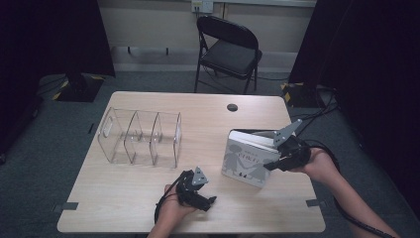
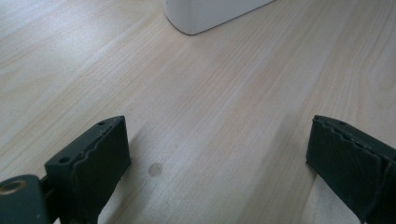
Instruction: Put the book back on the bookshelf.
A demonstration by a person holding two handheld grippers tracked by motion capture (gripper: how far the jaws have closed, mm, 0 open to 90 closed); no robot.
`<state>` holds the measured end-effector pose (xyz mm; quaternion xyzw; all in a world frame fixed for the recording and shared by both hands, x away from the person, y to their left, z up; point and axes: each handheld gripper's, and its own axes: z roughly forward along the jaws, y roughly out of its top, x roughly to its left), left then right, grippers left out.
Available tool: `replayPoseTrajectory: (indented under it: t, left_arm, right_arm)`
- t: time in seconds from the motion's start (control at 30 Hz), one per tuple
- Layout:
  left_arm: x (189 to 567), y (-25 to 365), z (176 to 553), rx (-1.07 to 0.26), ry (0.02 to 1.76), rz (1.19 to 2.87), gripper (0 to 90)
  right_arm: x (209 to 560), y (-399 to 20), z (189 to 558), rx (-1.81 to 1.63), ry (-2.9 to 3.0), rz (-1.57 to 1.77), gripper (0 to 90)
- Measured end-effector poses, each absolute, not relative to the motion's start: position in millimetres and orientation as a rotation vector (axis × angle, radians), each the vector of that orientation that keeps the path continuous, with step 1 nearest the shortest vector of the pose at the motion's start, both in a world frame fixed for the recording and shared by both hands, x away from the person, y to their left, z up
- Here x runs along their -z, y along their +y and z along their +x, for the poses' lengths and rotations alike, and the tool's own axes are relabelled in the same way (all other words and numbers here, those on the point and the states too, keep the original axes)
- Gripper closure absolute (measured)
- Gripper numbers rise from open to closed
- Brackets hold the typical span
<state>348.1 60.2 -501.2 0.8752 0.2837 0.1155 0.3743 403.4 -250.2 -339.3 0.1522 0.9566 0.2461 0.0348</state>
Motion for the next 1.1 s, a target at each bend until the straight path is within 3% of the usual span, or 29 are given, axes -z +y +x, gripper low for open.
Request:
replayPoseTrajectory:
  t: [0.77, 0.87, 0.97, 1.03, 1.1]
  left_arm:
    - [499.0, 55.5, 349.3, -0.294, 0.771, 2.277, 0.0]
    - [494.5, 54.3, 351.5, -0.279, 0.779, 2.319, 1.8]
    - [491.0, 55.0, 354.2, -0.275, 0.787, 2.330, 6.5]
    - [488.5, 55.9, 355.3, -0.271, 0.805, 2.337, 14.3]
    - [487.5, 56.2, 355.4, -0.263, 0.804, 2.348, 15.3]
  right_arm:
    - [343.7, -250.0, 403.6, -0.783, 2.913, 0.490, 67.2]
    - [344.6, -250.1, 403.4, -0.791, 2.915, 0.487, 67.5]
    - [344.8, -250.2, 403.5, -0.792, 2.915, 0.485, 71.8]
    - [345.0, -250.2, 402.2, -0.799, 2.912, 0.447, 74.7]
    - [345.1, -250.5, 400.9, -0.802, 2.912, 0.430, 75.2]
